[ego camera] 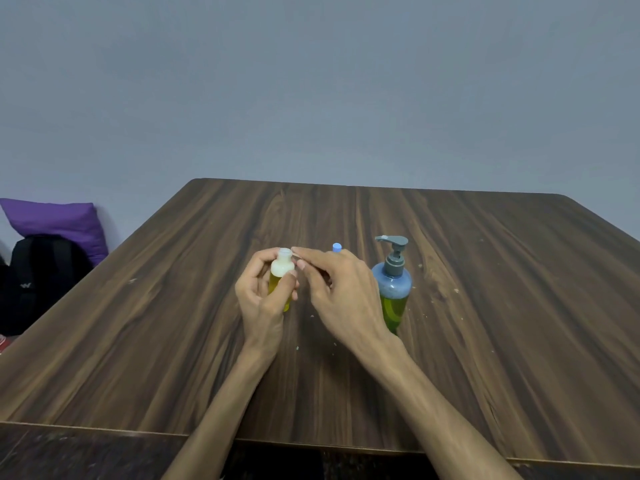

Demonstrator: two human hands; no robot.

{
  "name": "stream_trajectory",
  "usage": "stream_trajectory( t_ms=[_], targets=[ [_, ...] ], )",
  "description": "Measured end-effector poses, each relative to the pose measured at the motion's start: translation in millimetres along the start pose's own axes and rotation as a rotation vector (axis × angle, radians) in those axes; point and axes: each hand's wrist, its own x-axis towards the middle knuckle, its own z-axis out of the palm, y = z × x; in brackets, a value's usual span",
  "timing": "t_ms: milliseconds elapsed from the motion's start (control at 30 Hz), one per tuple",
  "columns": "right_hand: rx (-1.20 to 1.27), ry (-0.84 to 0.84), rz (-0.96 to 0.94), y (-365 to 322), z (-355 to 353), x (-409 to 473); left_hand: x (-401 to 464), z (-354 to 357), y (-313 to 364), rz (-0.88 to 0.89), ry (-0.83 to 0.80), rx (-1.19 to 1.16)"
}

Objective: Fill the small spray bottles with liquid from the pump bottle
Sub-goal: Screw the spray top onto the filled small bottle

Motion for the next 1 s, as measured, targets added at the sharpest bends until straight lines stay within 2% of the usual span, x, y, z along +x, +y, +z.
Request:
stream_trajectory(
  t_ms=[167, 367, 467, 633, 767, 1000],
  targets=[
    [-0.007, 0.007, 0.016, 3.5, -12.8, -10.4, -1.9, 6.9, 4.7, 0.004, -0.016, 0.042],
    [-0.159, 0.061, -0.04, -3.6, -34.0, -20.7, -10.5, 14.2, 7.6, 0.026, -0.044, 0.052],
    [-0.23, 0.033, -0.075, -8.4, -54.7, -18.8, -13.6, 17.3, 10.5, 0.022, -0.064, 0.044],
    [-0.373, -0.109, -0.171, -16.4, -88.8, -3.5, -16.6, 19.2, 5.8, 0.009, -0.066, 0.033],
    [-0.485, -0.304, -0.269, -27.0, -102.7, 11.4, -20.2, 23.2, 2.8, 0.016, -0.109, 0.032],
    [-0.852, -0.623, -0.315, -60.8, -114.0, 34.3, -26.5, 30.6, 1.5, 0.053, -0.116, 0.021]
  ],
)
